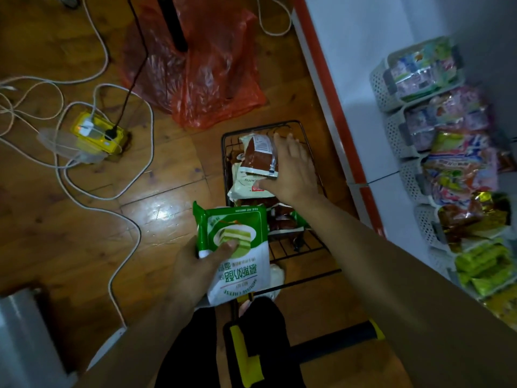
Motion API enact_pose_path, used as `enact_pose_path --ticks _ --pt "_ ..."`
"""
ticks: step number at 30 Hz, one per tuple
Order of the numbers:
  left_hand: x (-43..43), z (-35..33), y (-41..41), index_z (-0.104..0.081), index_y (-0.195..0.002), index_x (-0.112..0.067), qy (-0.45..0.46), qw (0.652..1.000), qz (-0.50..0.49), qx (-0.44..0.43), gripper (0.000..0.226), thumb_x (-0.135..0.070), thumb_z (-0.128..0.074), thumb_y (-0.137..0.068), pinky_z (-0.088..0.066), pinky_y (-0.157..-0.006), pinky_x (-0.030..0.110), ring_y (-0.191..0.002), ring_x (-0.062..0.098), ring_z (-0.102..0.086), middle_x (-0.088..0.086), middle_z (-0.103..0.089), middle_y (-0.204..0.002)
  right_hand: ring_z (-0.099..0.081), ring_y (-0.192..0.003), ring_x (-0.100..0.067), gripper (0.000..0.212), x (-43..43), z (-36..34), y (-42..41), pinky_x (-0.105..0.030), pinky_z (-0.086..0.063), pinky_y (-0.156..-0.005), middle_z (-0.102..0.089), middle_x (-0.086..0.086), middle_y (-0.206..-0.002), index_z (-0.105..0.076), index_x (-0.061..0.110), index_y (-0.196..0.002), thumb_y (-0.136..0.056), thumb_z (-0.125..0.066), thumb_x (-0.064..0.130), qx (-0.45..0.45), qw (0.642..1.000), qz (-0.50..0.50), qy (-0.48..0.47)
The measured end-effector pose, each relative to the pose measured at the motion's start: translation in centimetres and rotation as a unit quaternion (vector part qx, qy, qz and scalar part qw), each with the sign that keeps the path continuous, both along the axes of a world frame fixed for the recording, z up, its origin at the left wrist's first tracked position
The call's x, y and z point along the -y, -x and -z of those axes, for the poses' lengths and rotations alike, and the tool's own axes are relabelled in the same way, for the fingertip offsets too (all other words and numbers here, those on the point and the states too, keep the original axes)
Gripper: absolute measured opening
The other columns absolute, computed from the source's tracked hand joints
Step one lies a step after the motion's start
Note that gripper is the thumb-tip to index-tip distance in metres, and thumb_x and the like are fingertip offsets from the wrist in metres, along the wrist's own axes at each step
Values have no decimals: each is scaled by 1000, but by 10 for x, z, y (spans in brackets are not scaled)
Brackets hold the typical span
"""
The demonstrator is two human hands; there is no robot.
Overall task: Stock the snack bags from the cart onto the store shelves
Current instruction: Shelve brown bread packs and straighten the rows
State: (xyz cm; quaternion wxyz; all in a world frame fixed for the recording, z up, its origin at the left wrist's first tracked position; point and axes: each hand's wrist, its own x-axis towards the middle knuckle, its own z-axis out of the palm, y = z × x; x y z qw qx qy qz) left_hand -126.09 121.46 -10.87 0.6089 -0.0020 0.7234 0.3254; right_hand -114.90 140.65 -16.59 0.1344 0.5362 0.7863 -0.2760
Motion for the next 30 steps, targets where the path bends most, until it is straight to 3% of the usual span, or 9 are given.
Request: enact_pose_path --ticks 2,5,8,13,17,21,24,27,30 --pt "5 2 1 -67 -104 -14 -1 1000 -15 8 26 -23 -70 -80 -58 -69 39 -76 25 -73 7 -75 -90 -12 -145 -31 108 -6 14 3 -44 -20 -115 -11 -11 -159 -10 20 -152 -71 -77 48 24 999 -21 14" --pt "7 3 2 -66 -105 -13 -5 999 -35 13 27 -23 -70 -81 -58 -60 33 -75 23 -73 6 -75 -88 -27 -137 -33 99 -14 27 4 -44 -34 -107 -26 -8 -153 -21 24 -150 -72 -78 43 19 1000 -3 20" --pt "1 0 2 -65 -104 -14 -5 999 -49 9 25 -25 -70 -81 -56 -51 28 -69 20 -73 3 -75 -83 -34 -132 -32 90 -17 28 3 -42 -38 -104 -37 -6 -148 -28 27 -148 -74 -78 38 1 1000 -2 10" --pt "-11 -15 1 -65 -103 -13 -20 998 -51 2 22 -22 -69 -83 -55 -49 27 -65 17 -72 3 -74 -82 -53 -114 -24 69 -8 -7 -13 -35 -48 -90 -58 -2 -119 -46 26 -137 -76 -77 25 -140 986 82 34" --pt "-20 -36 -3 -64 -105 -14 -37 998 -49 -12 25 -23 -69 -82 -58 -69 39 -78 25 -71 9 -74 -94 -57 -103 -11 55 10 -61 -28 -23 -45 -84 -60 6 -111 -52 19 -131 -80 -74 20 -254 931 233 119" --pt "-27 -71 -12 -63 -98 -16 -58 997 -47 -6 15 -18 -67 -84 -54 -48 25 -62 13 -70 2 -72 -83 -61 -105 -13 51 31 -112 -61 -29 -51 -90 -65 6 -114 -57 28 -125 -77 -75 31 -307 857 372 182" --pt "-31 -106 -20 -64 -99 -16 -82 996 -28 0 15 -15 -67 -85 -55 -50 21 -62 10 -70 0 -71 -85 -66 -103 -19 43 52 -155 -84 -42 -52 -95 -69 0 -112 -62 29 -117 -76 -76 31 -348 775 476 229" --pt "-31 -144 -27 -61 -109 -10 -94 996 2 5 23 -16 -64 -87 -58 -62 27 -75 12 -66 1 -67 -91 -65 -105 -23 57 76 -204 -101 -44 -51 -97 -69 -3 -116 -62 26 -121 -68 -80 34 -373 720 538 231" --pt "-28 -189 -30 -61 -111 -1 -103 993 50 -1 29 -17 -64 -88 -51 -44 20 -52 8 -64 10 -65 -82 -66 -104 -26 46 102 -255 -115 -46 -50 -97 -70 -8 -113 -64 20 -120 -76 -77 24 -411 662 590 212"
